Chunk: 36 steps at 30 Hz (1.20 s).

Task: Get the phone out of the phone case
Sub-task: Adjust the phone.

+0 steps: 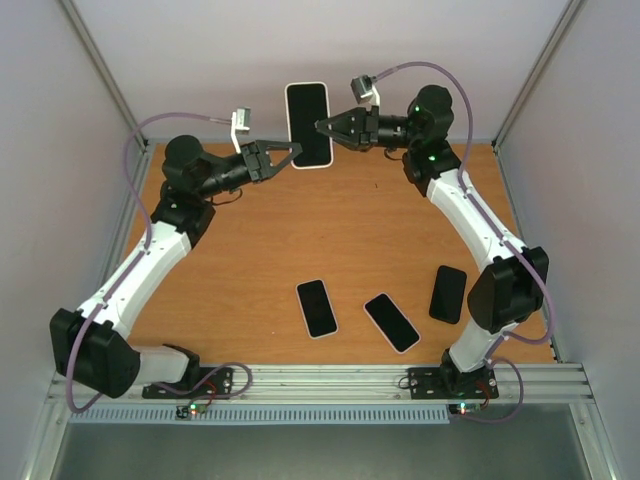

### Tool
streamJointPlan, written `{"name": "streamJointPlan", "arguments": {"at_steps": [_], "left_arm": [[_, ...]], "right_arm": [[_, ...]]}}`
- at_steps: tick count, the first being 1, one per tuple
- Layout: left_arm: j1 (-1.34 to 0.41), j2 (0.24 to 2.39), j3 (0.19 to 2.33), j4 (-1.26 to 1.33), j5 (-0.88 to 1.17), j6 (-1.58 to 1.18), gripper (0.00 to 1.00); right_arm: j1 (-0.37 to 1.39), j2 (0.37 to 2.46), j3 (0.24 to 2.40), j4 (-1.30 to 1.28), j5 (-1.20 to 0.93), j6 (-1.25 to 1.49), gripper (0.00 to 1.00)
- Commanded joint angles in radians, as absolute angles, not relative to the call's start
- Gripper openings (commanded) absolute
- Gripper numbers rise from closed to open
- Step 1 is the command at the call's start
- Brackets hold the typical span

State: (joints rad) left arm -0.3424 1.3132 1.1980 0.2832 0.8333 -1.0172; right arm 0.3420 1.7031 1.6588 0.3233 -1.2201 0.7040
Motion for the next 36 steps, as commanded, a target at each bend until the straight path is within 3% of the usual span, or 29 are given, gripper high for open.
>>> {"name": "streamJointPlan", "arguments": {"at_steps": [1, 6, 9, 14, 22, 32, 34, 36], "left_arm": [[-0.339, 1.313, 1.201, 0.374, 0.854, -1.040, 0.21], [-0.337, 1.288, 1.207, 0.290, 0.892, -0.969, 0.09], [-0.332, 1.274, 1.215, 0.233, 0.921, -0.904, 0.03], [-0.326, 1.272, 1.250, 0.114, 0.996, -0.803, 0.01], [-0.325, 1.279, 1.260, 0.041, 1.088, -0.718, 0.00], [-0.324, 1.293, 1.245, 0.064, 1.154, -0.755, 0.00], [-0.323, 1.287, 1.235, 0.059, 1.150, -0.752, 0.06], [-0.319, 1.275, 1.218, 0.057, 1.136, -0.743, 0.24]], "right_arm": [[0.354, 1.656, 1.663, 0.381, -1.225, 0.704, 0.09], [0.354, 1.660, 1.676, 0.336, -1.238, 0.665, 0.13], [0.353, 1.651, 1.683, 0.220, -1.263, 0.571, 0.27], [0.348, 1.624, 1.686, -0.017, -1.310, 0.372, 0.35], [0.347, 1.609, 1.721, -0.330, -1.309, 0.132, 0.28], [0.347, 1.604, 1.727, -0.329, -1.318, 0.147, 0.13], [0.347, 1.602, 1.720, -0.314, -1.313, 0.166, 0.09], [0.347, 1.598, 1.714, -0.307, -1.307, 0.176, 0.05]]}}
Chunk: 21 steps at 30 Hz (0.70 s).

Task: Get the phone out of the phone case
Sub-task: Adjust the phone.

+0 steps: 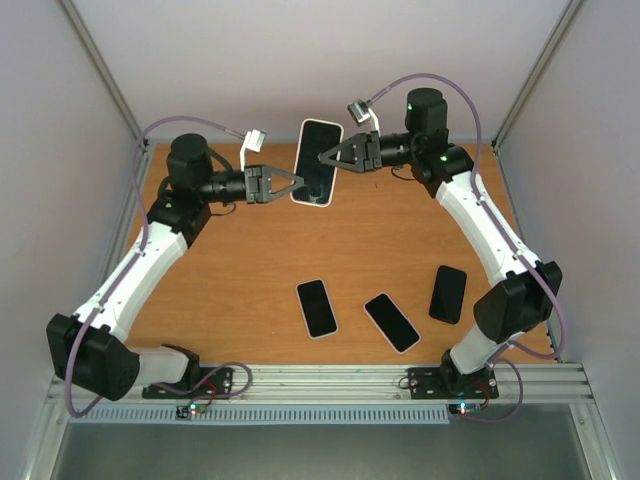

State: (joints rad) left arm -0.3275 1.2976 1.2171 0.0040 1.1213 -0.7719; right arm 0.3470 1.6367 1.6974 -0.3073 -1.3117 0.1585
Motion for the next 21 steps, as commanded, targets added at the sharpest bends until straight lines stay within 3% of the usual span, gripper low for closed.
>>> {"name": "streamJointPlan", "arguments": {"at_steps": [1, 3, 6, 13, 21], "left_arm": [[-0.317, 1.269, 1.212, 0.057, 1.129, -0.741, 0.36], [-0.309, 1.256, 1.199, 0.056, 1.123, -0.740, 0.49], [-0.294, 1.226, 1.163, 0.044, 1.121, -0.721, 0.57], [-0.292, 1.162, 1.089, 0.006, 1.107, -0.649, 0.63], [-0.292, 1.160, 1.061, 0.102, 1.103, -0.718, 0.66]], "right_arm": [[0.347, 1.594, 1.712, -0.308, -1.303, 0.176, 0.03], [0.347, 1.586, 1.705, -0.308, -1.295, 0.179, 0.01], [0.347, 1.585, 1.701, -0.277, -1.291, 0.214, 0.01], [0.347, 1.592, 1.634, -0.069, -1.305, 0.366, 0.01], [0.347, 1.577, 1.598, -0.054, -1.305, 0.373, 0.01]]}}
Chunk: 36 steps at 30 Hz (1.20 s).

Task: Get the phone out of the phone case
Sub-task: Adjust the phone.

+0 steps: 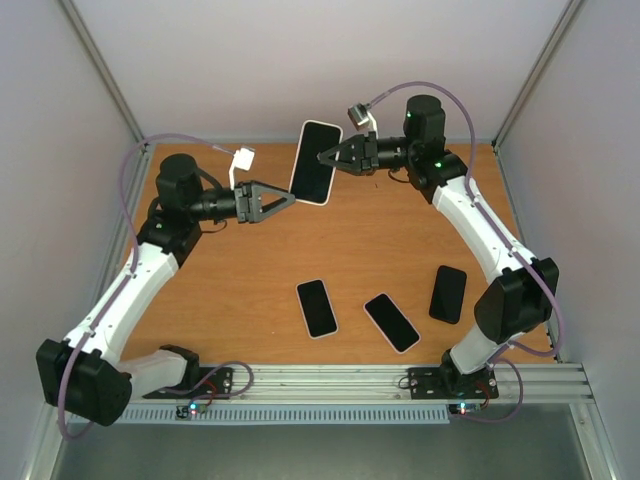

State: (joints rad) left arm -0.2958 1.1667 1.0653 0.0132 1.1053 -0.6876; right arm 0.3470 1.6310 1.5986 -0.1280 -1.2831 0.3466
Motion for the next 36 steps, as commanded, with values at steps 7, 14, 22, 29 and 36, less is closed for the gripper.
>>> {"name": "streamJointPlan", "arguments": {"at_steps": [7, 14, 22, 29, 36], "left_arm": [[-0.292, 1.175, 1.053, 0.106, 1.089, -0.728, 0.65], [-0.258, 1.180, 1.038, 0.108, 1.081, -0.746, 0.61], [-0.231, 1.188, 1.015, 0.169, 1.080, -0.805, 0.58], [-0.231, 1.186, 1.023, 0.165, 1.080, -0.805, 0.58], [-0.231, 1.177, 0.984, 0.379, 1.144, -0.931, 0.61]], "right_arm": [[0.346, 1.575, 1.586, -0.004, -1.317, 0.424, 0.01], [0.346, 1.576, 1.581, 0.091, -1.337, 0.489, 0.01], [0.347, 1.574, 1.563, 0.201, -1.351, 0.571, 0.01], [0.347, 1.575, 1.560, 0.213, -1.348, 0.582, 0.01], [0.346, 1.578, 1.583, 0.040, -1.320, 0.447, 0.01]]}}
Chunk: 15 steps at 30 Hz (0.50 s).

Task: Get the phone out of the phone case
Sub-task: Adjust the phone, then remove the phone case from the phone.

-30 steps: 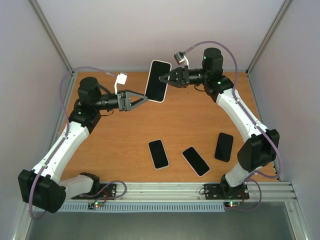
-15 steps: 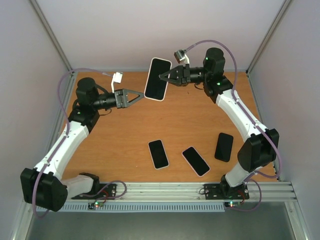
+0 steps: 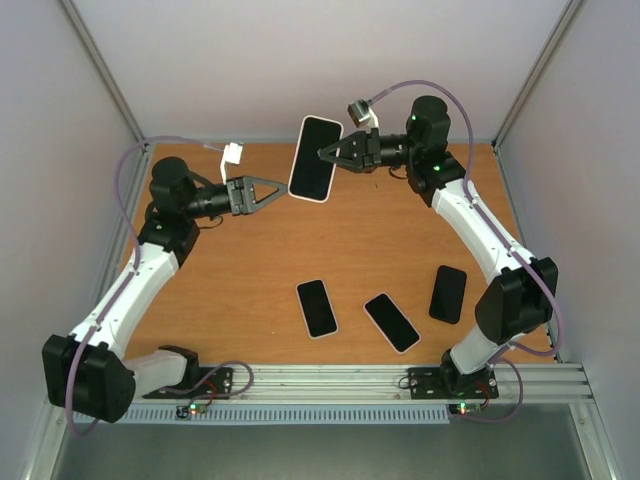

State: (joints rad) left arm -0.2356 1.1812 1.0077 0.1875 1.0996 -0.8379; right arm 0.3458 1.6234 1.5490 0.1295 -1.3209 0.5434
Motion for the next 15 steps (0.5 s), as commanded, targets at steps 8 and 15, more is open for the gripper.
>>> {"name": "streamJointPlan", "arguments": {"at_steps": [8, 15], "left_arm": [[-0.233, 1.188, 0.996, 0.318, 1.129, -0.930, 0.60], [-0.244, 1.193, 1.016, 0.204, 1.112, -0.837, 0.59]], "right_arm": [[0.347, 1.578, 1.585, 0.050, -1.327, 0.455, 0.01], [0.347, 1.576, 1.582, 0.082, -1.332, 0.479, 0.01]]}}
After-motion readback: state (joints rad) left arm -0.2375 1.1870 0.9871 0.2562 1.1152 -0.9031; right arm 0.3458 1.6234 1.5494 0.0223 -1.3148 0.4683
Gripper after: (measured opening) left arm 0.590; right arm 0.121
